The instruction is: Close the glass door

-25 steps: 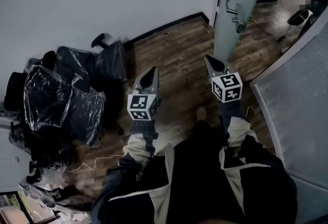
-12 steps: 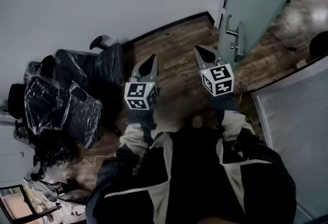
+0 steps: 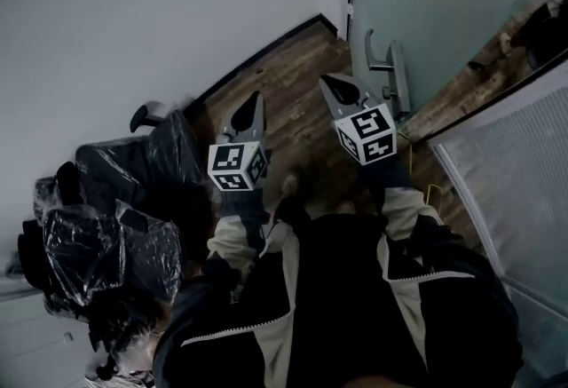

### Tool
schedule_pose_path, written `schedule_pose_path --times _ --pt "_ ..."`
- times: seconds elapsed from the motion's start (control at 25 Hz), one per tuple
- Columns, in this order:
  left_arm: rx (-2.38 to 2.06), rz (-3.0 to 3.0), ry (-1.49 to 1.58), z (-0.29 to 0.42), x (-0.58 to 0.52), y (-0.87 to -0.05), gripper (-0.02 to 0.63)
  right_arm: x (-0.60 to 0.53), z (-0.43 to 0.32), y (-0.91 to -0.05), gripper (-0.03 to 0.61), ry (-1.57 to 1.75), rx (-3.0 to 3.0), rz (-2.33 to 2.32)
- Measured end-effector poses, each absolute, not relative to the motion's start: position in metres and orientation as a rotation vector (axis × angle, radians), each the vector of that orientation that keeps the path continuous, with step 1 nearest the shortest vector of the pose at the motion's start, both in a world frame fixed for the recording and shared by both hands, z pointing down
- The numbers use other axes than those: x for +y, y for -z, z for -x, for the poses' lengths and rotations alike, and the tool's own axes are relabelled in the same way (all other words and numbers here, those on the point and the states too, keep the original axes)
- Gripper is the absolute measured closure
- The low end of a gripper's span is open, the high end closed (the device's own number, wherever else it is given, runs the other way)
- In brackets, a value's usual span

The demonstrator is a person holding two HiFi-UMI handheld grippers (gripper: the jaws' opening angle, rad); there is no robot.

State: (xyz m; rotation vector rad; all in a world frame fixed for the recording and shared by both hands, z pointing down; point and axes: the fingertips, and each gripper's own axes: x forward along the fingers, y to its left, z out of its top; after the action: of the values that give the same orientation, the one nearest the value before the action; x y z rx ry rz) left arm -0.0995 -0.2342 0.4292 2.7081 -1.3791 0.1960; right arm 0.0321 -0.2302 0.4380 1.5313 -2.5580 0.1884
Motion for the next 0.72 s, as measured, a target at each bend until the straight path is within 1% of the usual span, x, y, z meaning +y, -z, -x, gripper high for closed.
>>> schedule_pose_path --times 0.2,0.4,0.72 --pt "-1.078 -2.88 -0.145 0.067 -0.297 -0.422 0.609 -0.266 -0.045 -0.429 0.574 -0.171 -2.409 -1.741" --pt "-0.724 -3.014 -0.118 0.035 -0.335 -0.413 0.611 -0.273 -0.065 -0.431 0.574 -0.188 -2.197 -2.016" --pt "-0.221 -3.07 -0.159 -0.027 -0.319 -0.427 0.611 -0.223 -0.111 -0.435 0.574 -0.231 -1.843 -2.345"
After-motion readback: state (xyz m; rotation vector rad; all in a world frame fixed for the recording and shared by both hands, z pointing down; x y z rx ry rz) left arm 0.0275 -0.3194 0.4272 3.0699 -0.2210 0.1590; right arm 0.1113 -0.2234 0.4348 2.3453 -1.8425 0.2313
